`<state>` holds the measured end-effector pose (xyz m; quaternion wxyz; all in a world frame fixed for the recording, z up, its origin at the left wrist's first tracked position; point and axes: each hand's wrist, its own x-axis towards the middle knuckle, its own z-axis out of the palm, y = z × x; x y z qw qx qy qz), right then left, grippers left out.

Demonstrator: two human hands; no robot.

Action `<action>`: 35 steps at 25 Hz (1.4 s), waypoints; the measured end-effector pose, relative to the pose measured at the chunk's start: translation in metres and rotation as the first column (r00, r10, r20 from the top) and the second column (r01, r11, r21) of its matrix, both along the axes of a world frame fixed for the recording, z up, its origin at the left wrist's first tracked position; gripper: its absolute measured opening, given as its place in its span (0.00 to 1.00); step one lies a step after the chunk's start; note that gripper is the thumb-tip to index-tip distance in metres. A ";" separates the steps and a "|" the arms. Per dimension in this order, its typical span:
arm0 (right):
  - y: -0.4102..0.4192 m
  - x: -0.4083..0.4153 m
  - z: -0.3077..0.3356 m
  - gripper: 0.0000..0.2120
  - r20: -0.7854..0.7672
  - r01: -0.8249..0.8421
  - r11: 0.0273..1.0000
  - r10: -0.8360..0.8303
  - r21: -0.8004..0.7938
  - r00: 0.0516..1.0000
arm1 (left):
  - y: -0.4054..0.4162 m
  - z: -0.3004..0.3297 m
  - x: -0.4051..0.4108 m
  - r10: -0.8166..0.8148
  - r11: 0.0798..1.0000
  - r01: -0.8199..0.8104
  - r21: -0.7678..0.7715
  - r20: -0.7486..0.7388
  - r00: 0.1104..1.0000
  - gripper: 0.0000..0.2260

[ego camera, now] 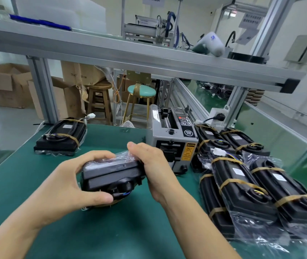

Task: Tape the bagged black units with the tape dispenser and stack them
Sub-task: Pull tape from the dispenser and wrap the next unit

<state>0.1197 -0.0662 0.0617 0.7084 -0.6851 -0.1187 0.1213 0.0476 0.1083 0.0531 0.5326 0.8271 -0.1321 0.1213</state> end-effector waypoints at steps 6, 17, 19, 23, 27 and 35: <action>-0.046 0.029 -0.050 0.07 -0.183 0.597 0.800 -0.595 -0.051 0.782 | 0.000 -0.012 -0.001 0.244 0.969 -0.237 -0.066 0.135 0.960 0.27; -0.052 0.068 -0.051 0.08 -0.157 0.713 0.695 -0.717 -0.088 0.679 | -0.023 -0.021 0.009 0.236 0.970 -0.244 0.008 0.233 0.944 0.28; -0.050 0.072 -0.050 0.07 -0.185 0.720 0.688 -0.722 -0.089 0.667 | -0.023 -0.022 0.008 0.235 0.970 -0.243 0.008 0.233 0.944 0.25; -0.048 0.071 -0.043 0.10 -0.318 0.735 0.677 -0.705 -0.035 0.634 | -0.024 -0.025 0.007 0.259 0.963 -0.268 0.009 0.229 0.938 0.29; -0.054 0.032 -0.025 0.07 -0.332 0.507 0.853 -0.445 0.126 0.832 | -0.030 -0.019 -0.001 0.315 0.949 -0.301 -0.098 0.215 0.924 0.25; -0.019 -0.018 -0.006 0.10 0.047 0.038 0.992 -0.044 0.121 0.998 | -0.046 -0.020 -0.001 0.382 0.924 -0.369 -0.097 0.207 0.901 0.27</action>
